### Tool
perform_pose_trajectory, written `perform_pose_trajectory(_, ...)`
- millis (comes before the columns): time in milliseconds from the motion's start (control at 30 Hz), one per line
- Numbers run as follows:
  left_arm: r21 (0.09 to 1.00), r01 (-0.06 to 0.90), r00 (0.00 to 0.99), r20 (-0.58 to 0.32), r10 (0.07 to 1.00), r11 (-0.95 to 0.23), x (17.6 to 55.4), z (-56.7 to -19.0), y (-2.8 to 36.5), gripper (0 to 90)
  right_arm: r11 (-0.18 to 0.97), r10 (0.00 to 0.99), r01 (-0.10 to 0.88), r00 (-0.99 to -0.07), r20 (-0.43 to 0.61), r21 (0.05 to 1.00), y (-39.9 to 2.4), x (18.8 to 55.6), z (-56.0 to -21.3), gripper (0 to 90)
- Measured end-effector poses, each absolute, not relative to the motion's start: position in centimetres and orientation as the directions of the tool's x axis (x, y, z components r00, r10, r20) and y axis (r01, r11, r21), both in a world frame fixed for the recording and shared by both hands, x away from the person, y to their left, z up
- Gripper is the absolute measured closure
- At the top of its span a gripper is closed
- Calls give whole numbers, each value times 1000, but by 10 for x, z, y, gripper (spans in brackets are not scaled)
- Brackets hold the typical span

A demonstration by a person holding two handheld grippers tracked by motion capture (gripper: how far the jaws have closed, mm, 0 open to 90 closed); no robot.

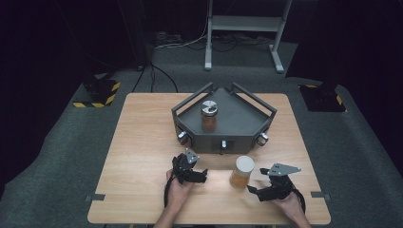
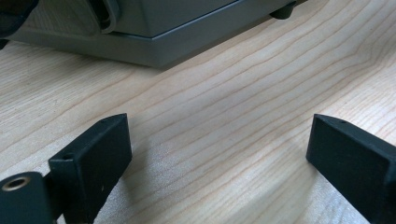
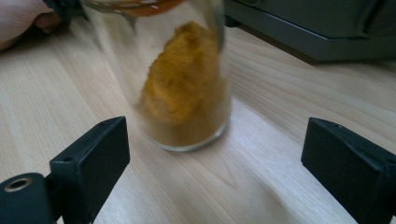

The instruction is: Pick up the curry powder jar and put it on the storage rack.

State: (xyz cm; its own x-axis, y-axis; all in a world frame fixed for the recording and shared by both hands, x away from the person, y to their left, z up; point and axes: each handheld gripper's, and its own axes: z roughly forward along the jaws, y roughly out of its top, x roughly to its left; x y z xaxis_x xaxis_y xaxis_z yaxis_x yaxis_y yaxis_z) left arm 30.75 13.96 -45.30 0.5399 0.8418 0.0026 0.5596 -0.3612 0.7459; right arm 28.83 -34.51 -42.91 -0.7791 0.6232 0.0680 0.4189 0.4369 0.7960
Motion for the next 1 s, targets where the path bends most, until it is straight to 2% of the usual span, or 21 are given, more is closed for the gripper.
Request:
perform_pose_trajectory(567, 746, 560, 540, 2, 842, -361, 307, -453, 140, 67, 395, 592, 356, -804, 62, 847, -325, 294, -425, 122)
perform_pose_trajectory(1000, 746, 559, 540, 3, 842, -361, 307, -453, 140, 67, 362, 599, 314, -799, 39, 878, -314, 293, -427, 227)
